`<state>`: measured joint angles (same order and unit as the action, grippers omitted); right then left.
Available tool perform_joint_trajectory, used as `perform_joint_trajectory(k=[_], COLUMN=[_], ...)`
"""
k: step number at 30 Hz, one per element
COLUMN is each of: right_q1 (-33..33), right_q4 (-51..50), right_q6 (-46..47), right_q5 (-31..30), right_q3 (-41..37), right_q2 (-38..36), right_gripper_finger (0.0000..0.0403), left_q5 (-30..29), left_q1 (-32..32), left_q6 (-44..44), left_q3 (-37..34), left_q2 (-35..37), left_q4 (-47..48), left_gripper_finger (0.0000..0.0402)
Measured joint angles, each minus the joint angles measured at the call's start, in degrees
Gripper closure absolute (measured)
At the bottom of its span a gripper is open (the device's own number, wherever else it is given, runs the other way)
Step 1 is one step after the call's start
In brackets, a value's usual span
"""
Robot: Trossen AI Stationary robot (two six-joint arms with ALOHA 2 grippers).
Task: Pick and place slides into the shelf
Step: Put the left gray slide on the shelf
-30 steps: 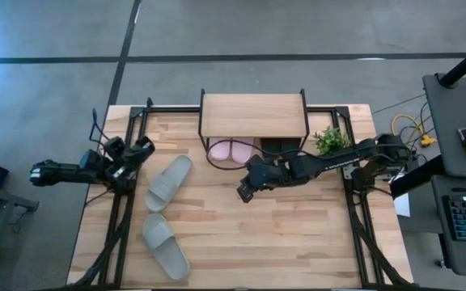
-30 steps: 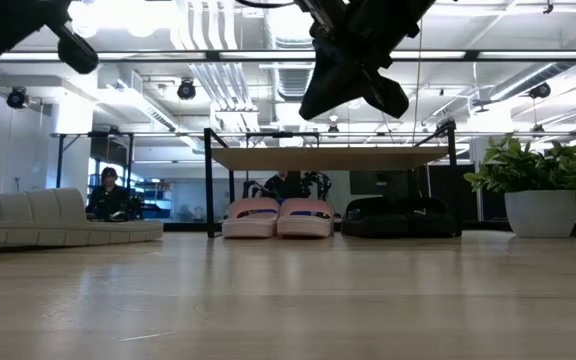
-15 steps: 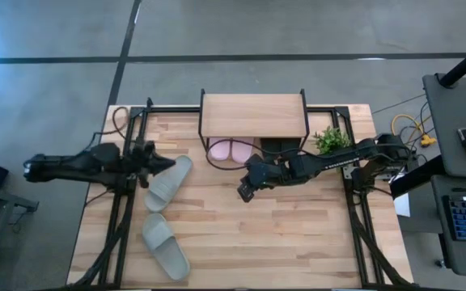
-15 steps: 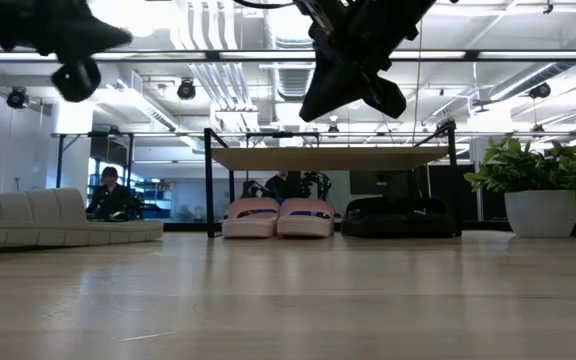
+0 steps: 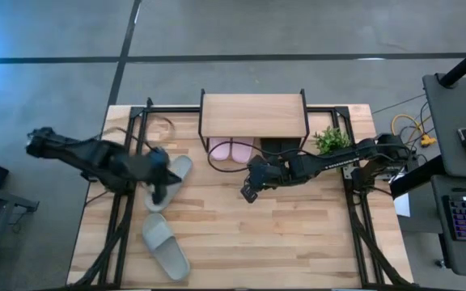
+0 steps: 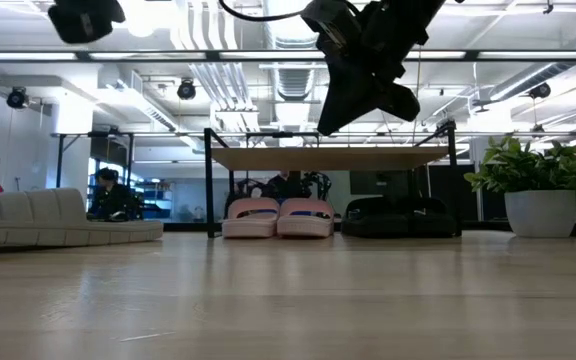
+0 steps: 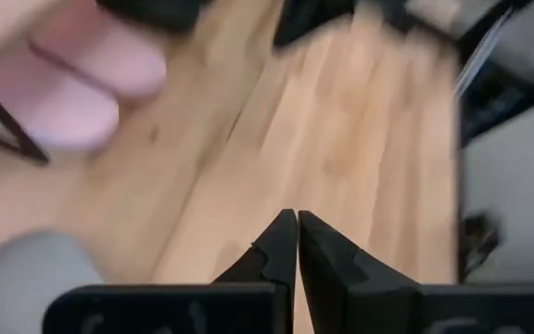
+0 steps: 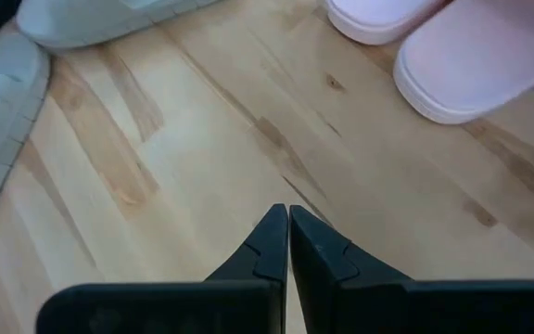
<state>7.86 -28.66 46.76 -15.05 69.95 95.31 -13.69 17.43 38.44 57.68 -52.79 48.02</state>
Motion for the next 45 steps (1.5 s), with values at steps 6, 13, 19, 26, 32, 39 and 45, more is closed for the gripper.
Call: perform_joint_trajectory(k=[6, 13, 19, 26, 32, 39, 45], right_q1=[0.0, 0.19, 1.05, 2.53, 4.14, 4.92, 4.87], right_q4=[-0.87, -7.63, -11.3, -14.8, -17.29, -17.84, -17.84], right_q6=[1.28, 2.64, -5.44, -13.02, -14.91, -15.8, -15.98], right_q5=[0.0, 0.0, -0.1, -6.1, -14.23, -19.26, -19.74], right_q3=[0.0, 0.0, 0.0, 0.0, 0.0, 0.0, 0.0], right_q2=[-0.02, -0.3, -3.3, -10.67, -16.97, -20.89, -20.77], right_gripper_finger=[0.0394, 0.0394, 0.0394, 0.0394, 0.0387, 0.0316, 0.0235], left_q5=[1.35, -3.1, -11.93, -8.1, 2.29, 5.68, 4.77], left_q1=[7.37, 21.86, 32.45, 36.64, 38.53, 39.38, 39.29], left_q6=[7.78, 22.94, 43.49, 55.52, 60.67, 64.55, 65.38], left_q3=[10.15, 12.07, 15.81, 22.85, 33.93, 40.03, 40.45], left_q2=[-11.82, -19.48, -26.1, -38.73, -51.37, -57.59, -59.57], left_q4=[16.4, 21.88, 21.63, 24.26, 37.49, 41.93, 40.77], left_gripper_finger=[0.0402, 0.0402, 0.0402, 0.0402, 0.0402, 0.0369, 0.0292])
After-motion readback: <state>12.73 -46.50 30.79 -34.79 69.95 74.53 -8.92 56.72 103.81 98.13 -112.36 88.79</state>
